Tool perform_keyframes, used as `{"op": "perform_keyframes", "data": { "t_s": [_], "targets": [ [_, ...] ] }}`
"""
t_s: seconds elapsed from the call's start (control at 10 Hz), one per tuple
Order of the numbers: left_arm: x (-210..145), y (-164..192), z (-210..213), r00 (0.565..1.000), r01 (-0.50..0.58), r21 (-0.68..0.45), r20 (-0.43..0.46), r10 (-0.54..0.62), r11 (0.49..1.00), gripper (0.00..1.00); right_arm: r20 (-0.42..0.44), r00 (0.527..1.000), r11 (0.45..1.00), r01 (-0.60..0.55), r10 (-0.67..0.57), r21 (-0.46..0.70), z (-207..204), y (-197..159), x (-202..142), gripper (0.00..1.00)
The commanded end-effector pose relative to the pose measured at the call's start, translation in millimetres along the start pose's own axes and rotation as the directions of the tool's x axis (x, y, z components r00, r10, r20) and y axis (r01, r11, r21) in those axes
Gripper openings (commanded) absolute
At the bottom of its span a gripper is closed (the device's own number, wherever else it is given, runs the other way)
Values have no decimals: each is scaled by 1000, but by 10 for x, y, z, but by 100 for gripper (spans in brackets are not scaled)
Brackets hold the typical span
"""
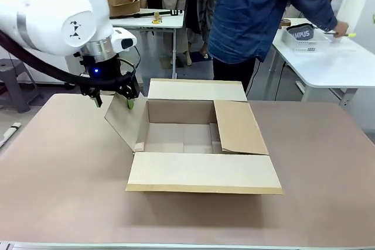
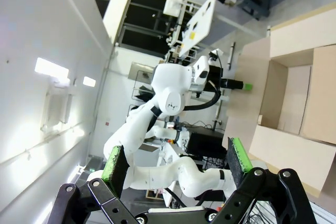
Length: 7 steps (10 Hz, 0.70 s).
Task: Pack the gift set into the box.
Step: Place both hands on the side flaps of the Package Box and spread them outward.
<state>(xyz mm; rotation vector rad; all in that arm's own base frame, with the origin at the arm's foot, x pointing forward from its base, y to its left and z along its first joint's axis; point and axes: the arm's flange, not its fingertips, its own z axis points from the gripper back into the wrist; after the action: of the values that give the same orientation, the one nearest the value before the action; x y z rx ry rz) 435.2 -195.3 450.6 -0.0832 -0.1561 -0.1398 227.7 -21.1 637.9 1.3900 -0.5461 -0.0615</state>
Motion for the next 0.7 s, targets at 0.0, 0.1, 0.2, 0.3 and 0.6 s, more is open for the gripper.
{"op": "perform_keyframes", "data": {
  "t_s": [0.0, 0.1, 0.2, 0.3, 0.6],
  "targets": [
    [-14, 127, -112, 998, 53, -193, -18, -58, 980, 100, 6, 1000, 999, -24, 24, 28, -32, 15, 33, 100],
    [4, 169, -144, 996, 74, -300, -22, -84, 951, 100, 6, 1000, 999, -24, 24, 28, -32, 15, 33, 100],
    [25, 192, -200, 994, 84, -349, -35, -103, 933, 100, 6, 1000, 999, -24, 24, 28, -32, 15, 33, 100],
    [35, 223, -265, 993, 80, -381, -47, -106, 921, 100, 6, 1000, 999, -24, 24, 28, -32, 15, 33, 100],
    [4, 280, -413, 992, 58, -365, -87, -96, 929, 100, 6, 1000, 999, -24, 24, 28, -32, 15, 33, 100]
  ]
}}
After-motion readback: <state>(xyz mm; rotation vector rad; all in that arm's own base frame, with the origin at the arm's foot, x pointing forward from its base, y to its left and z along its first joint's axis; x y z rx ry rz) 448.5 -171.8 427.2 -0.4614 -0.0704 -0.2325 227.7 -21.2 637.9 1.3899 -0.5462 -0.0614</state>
